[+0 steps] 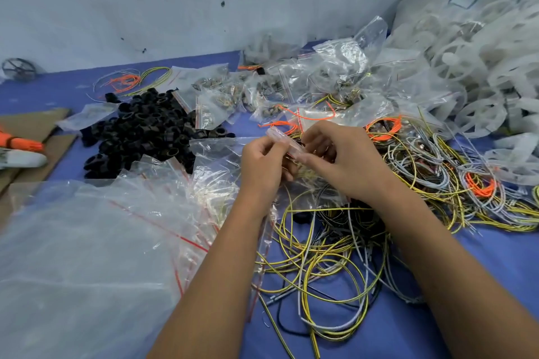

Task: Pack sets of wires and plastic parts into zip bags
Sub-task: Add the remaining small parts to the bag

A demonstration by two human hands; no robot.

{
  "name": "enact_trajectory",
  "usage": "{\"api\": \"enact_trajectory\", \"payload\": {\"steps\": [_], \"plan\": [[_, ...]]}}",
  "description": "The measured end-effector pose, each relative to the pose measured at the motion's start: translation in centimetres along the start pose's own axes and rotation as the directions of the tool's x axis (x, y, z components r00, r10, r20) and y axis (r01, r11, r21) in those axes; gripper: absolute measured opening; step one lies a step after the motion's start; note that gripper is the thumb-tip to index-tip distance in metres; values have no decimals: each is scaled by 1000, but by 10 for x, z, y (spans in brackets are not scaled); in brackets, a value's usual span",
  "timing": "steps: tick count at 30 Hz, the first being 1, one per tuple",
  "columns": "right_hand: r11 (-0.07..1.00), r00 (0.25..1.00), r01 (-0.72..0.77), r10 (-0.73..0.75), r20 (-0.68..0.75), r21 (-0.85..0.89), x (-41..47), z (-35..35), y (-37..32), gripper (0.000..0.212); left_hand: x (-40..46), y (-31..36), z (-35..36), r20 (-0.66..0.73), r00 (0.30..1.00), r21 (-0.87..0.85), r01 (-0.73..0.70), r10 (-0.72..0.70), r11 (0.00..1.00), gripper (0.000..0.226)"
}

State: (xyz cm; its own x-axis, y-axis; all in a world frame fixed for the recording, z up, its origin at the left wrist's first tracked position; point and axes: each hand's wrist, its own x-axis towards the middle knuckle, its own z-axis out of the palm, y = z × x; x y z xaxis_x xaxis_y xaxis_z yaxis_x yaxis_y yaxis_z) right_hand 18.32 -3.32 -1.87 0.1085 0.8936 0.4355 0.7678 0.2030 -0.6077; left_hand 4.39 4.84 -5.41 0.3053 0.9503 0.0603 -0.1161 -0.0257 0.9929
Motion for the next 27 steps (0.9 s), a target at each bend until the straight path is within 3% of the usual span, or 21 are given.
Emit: {"api": "enact_trajectory", "payload": {"steps": [3,10,16,20,25,27], "plan": [[1000,1000,-22,22,-13,3,-1,0,-1,30,-3,1,-1,19,999,2,-45,45,999,31],[986,993,-46,62,-100,162,-2,-3,-5,12,-9,5,-5,56,991,2,-122,122,992,13],[977,991,-57,80,-104,205,-2,-4,-4,5,-14,4,3,69,986,47,-153,149,987,21],[980,1000,-25,27,-5,198,-3,-5,-6,26,-11,1,3,1,991,52,-135,135,990,23],[989,996,-22,34,-77,148,-2,-4,-3,29,-12,0,7,52,986,114,-163,158,980,35],[989,995,-34,47,-83,142,-3,-3,-2,28,-13,1,9,63,987,117,-155,148,981,30]]}}
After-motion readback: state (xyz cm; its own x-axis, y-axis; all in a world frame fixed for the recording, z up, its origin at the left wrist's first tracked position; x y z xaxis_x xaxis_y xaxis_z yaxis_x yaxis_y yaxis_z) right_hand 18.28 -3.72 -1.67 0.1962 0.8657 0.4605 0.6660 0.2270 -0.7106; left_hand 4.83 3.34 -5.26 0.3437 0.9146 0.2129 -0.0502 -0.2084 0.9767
